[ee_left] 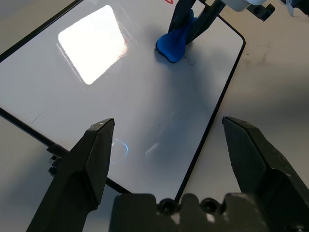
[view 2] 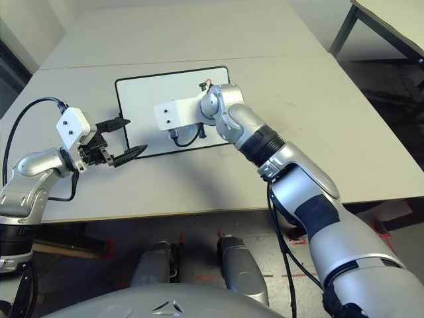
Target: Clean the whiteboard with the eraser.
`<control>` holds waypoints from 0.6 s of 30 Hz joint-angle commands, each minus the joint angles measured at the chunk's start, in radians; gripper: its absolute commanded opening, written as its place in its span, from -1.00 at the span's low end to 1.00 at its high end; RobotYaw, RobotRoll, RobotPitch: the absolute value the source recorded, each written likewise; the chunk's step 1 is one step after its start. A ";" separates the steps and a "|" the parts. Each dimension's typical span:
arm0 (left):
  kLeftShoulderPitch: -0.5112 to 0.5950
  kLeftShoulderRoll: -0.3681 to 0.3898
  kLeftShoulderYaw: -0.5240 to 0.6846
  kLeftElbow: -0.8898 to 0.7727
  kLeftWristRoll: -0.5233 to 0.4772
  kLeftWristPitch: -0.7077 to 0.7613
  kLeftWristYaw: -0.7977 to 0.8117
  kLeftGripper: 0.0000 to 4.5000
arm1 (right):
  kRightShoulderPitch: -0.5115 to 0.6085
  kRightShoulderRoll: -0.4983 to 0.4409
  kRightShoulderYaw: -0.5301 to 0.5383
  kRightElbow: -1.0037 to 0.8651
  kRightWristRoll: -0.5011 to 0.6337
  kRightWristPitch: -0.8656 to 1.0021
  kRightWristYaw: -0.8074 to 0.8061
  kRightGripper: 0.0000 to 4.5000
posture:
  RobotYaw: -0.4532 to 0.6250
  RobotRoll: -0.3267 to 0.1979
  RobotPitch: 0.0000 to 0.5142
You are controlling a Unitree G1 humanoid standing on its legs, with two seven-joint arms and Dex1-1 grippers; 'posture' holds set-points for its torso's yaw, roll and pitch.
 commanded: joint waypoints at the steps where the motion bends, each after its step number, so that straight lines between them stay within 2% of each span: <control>1: 0.001 0.002 0.004 -0.010 0.002 0.007 0.004 1.00 | 0.033 -0.050 -0.005 0.041 -0.026 0.015 -0.007 -0.85 | -0.27 0.25 -0.61; 10: -0.020 0.001 -0.005 0.006 0.004 0.003 -0.005 1.00 | 0.057 -0.129 -0.022 0.029 -0.026 0.025 -0.005 -0.85 | -0.29 0.25 -0.62; 18: -0.023 0.001 -0.008 0.008 0.005 0.004 -0.006 1.00 | 0.074 -0.076 -0.007 -0.031 -0.025 0.043 0.012 -0.85 | -0.29 0.25 -0.61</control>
